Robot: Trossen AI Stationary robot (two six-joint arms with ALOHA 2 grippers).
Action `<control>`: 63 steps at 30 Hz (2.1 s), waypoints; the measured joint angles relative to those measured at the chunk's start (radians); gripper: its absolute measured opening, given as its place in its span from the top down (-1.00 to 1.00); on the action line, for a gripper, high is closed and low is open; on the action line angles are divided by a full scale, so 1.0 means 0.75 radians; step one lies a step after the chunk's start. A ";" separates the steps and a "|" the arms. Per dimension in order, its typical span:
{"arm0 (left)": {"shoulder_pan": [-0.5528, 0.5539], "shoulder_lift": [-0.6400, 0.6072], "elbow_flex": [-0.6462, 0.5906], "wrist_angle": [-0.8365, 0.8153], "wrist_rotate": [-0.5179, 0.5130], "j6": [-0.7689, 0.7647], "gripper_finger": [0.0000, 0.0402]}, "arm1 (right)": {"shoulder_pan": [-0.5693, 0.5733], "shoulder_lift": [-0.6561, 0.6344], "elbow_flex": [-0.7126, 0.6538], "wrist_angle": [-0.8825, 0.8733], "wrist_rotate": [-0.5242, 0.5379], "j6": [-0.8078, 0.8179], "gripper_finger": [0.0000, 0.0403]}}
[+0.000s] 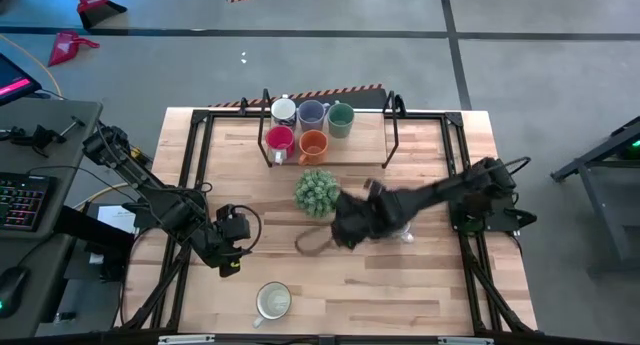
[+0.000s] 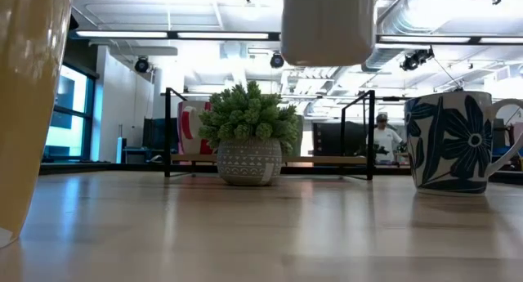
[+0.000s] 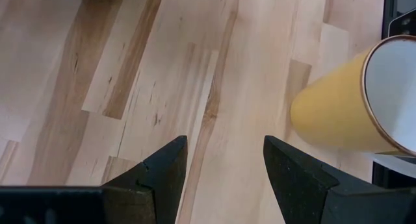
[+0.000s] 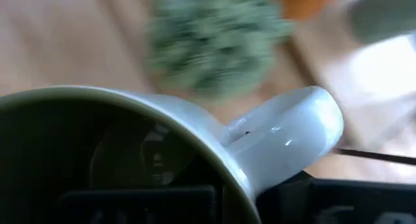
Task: Place coffee mugs
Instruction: Put the green mug on the shelf
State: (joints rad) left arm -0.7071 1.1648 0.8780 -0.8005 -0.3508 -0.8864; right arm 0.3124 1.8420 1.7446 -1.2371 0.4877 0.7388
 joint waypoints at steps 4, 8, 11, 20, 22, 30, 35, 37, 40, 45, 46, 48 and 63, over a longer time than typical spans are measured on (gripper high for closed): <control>0.000 0.000 0.000 0.000 -0.001 0.000 0.05 | -0.175 -0.005 0.039 -0.125 0.042 -0.117 0.95; 0.000 0.000 0.000 0.001 -0.002 0.000 0.05 | -0.371 -0.043 0.013 -0.127 0.050 -0.251 0.95; 0.000 0.000 0.000 0.001 -0.002 0.000 0.05 | -0.499 -0.056 0.003 -0.130 0.040 -0.362 0.95; -0.001 0.000 0.000 0.002 -0.004 0.000 0.05 | -0.829 -0.060 -0.169 0.122 -0.152 -0.657 0.95; 0.000 0.000 0.000 0.001 -0.003 0.000 0.05 | -0.886 -0.061 -0.221 0.165 -0.183 -0.693 0.95; -0.001 0.001 0.000 0.002 -0.002 0.000 0.05 | -1.061 -0.060 -0.417 0.391 -0.327 -0.826 0.95; 0.000 0.001 0.000 0.002 -0.002 -0.001 0.05 | -1.161 -0.060 -0.436 0.495 -0.349 -0.901 0.95; 0.000 0.000 0.000 0.002 -0.002 -0.003 0.05 | -1.204 -0.060 -0.436 0.509 -0.381 -0.932 0.95; 0.000 0.001 0.000 0.003 -0.002 -0.014 0.05 | -1.269 -0.060 -0.438 0.536 -0.429 -0.966 0.95; 0.000 0.000 0.000 0.005 -0.002 -0.035 0.05 | -1.344 -0.060 -0.438 0.616 -0.465 -1.021 0.95; 0.000 0.000 0.000 0.005 -0.003 -0.035 0.05 | -1.356 -0.060 -0.438 0.632 -0.484 -1.032 0.95; 0.000 0.001 0.000 0.005 -0.003 -0.036 0.05 | -1.371 -0.060 -0.438 0.661 -0.515 -1.064 0.95; 0.000 0.000 0.000 0.007 -0.026 -0.037 0.05 | -1.422 -0.060 -0.438 0.699 -0.602 -1.370 0.95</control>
State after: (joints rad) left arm -0.7071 1.1652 0.8780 -0.7956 -0.3701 -0.9138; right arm -0.7540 1.7969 1.4161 -0.7127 0.0364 -0.2889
